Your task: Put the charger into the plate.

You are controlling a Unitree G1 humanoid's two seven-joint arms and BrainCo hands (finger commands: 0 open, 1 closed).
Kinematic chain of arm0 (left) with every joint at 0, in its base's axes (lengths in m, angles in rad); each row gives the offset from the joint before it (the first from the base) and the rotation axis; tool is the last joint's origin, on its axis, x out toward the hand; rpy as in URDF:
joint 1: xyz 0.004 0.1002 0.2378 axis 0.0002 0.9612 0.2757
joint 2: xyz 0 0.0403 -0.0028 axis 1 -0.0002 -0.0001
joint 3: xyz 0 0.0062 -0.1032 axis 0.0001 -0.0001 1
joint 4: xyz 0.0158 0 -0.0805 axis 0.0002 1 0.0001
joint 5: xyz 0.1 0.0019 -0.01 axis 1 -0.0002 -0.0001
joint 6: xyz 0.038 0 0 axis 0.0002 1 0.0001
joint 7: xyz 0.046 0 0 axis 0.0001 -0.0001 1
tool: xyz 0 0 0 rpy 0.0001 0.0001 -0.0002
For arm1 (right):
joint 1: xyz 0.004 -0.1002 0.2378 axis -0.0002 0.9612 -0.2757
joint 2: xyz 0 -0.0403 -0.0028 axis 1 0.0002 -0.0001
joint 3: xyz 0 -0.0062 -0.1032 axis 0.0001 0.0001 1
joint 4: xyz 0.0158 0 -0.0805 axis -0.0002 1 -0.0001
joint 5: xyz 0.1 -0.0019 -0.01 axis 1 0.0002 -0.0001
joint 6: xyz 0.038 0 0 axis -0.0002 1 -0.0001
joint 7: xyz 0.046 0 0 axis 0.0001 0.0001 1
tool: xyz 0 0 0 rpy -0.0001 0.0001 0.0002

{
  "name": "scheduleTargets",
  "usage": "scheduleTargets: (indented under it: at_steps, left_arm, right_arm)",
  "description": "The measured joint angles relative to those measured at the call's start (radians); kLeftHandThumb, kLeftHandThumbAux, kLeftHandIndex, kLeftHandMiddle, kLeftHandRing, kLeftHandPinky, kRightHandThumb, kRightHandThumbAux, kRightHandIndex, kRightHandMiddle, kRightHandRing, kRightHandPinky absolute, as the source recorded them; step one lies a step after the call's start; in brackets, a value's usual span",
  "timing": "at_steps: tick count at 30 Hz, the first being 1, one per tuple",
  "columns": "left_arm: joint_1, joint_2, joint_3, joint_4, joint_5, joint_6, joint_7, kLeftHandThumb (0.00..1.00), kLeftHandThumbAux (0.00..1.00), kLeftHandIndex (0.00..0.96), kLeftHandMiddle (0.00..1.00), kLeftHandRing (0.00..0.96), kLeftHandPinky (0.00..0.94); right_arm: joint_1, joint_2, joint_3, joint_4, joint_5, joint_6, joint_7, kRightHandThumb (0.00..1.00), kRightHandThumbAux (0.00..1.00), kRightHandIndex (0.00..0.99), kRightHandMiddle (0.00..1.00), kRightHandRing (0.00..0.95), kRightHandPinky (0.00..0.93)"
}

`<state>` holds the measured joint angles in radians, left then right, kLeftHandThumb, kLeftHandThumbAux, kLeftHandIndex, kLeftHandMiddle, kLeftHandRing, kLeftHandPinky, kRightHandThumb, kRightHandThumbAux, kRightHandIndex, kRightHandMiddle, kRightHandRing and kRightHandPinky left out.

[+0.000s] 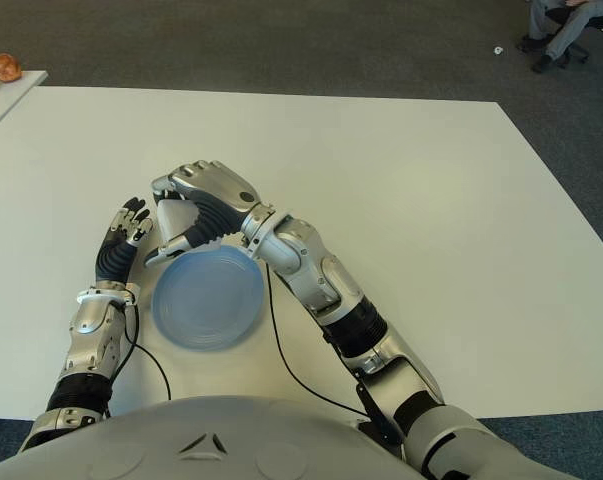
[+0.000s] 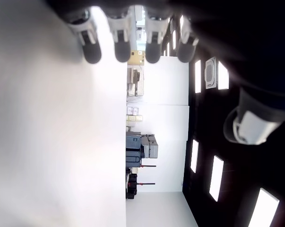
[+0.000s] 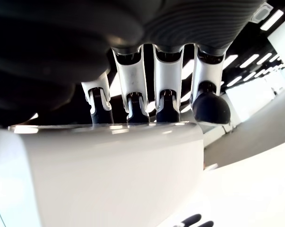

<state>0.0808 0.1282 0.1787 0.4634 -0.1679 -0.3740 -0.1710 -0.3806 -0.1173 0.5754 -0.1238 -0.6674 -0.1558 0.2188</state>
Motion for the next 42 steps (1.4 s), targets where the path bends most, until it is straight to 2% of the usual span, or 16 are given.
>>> scheduleTargets:
  at_steps: [3,5,9,26,42]
  left_arm:
    - [-0.001,-0.003,0.0,0.002,0.0,-0.005,0.0,0.0,0.48,0.0,0.0,0.0,0.012]
    - [-0.001,-0.004,0.001,0.004,0.0,-0.008,0.0,0.0,0.486,0.0,0.0,0.0,0.017]
    - [-0.002,-0.008,0.003,0.005,-0.004,-0.008,0.0,0.0,0.507,0.0,0.0,0.0,0.027]
    - [-0.012,-0.015,0.007,0.006,-0.027,0.007,-0.003,0.0,0.533,0.0,0.006,0.0,0.032]
    - [-0.017,-0.006,0.011,0.02,-0.05,-0.004,-0.06,0.0,0.505,0.021,0.067,0.035,0.025]
  right_arm:
    - [0.002,0.006,0.005,0.008,-0.001,-0.001,0.0,0.491,0.82,0.652,0.8,0.81,0.807]
    - [0.002,0.009,0.005,0.017,-0.003,-0.001,-0.002,0.619,0.762,0.526,0.785,0.8,0.806]
    - [0.004,0.011,0.005,0.033,-0.003,-0.001,-0.005,0.69,0.729,0.456,0.785,0.806,0.822]
    - [0.011,0.011,0.004,0.055,0.004,-0.013,-0.005,0.707,0.72,0.439,0.776,0.799,0.807]
    - [0.03,-0.021,-0.003,0.056,0.005,-0.027,-0.005,0.708,0.718,0.44,0.792,0.811,0.828]
